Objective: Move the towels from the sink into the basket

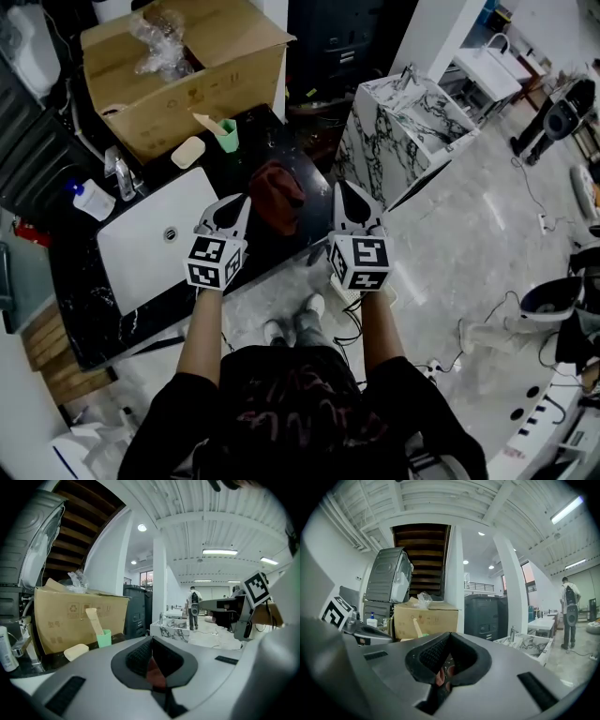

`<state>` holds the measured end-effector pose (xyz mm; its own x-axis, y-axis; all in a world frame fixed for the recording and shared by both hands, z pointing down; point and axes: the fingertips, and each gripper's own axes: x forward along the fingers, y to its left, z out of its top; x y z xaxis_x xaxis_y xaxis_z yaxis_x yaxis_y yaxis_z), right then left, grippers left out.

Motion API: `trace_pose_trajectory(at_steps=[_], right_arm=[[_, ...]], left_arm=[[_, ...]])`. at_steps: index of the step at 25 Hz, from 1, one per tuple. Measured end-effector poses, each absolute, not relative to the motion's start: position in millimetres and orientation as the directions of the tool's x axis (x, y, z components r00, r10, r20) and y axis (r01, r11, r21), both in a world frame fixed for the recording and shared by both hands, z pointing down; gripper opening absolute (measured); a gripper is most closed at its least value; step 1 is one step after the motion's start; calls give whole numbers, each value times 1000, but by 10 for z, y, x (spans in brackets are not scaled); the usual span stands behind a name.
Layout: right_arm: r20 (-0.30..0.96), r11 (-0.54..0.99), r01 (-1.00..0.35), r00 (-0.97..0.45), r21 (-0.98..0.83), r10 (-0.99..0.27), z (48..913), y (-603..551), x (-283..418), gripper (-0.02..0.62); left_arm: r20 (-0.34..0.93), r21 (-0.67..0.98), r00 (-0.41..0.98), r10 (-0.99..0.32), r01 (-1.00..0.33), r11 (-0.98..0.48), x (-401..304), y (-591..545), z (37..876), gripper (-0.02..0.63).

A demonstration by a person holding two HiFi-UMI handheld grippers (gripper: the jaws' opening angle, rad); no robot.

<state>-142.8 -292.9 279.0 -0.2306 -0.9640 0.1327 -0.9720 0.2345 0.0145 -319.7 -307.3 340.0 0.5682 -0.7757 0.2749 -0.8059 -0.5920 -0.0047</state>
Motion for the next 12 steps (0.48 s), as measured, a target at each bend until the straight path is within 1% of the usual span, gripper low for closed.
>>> trace_pose_trajectory(at_steps=[7, 8, 9, 10, 12], right_arm=[[143, 227, -974, -223, 7, -964, 2853, -2942, -1322, 15], [144, 222, -975, -219, 6, -965, 2863, -2941, -1298, 15], [146, 217, -976, -214, 5, -966, 2873, -2940, -1272, 15], [148, 212, -977, -209, 3, -967, 2885, -2939, -1245, 15], [154, 204, -979, -202, 0, -967, 2918, -2936, -1195, 15]], left_arm=[[352, 0, 571, -742, -793, -610, -3054, -3392, 3668, 22], [365, -2, 573, -734, -788, -616, -3031, -3435, 3708, 49], [381, -5, 574, -725, -782, -623, -3007, -3478, 3755, 95], [397, -8, 575, -716, -778, -629, -2985, -3520, 3805, 124], [421, -7, 574, -702, -772, -635, -2951, -3606, 3902, 143]])
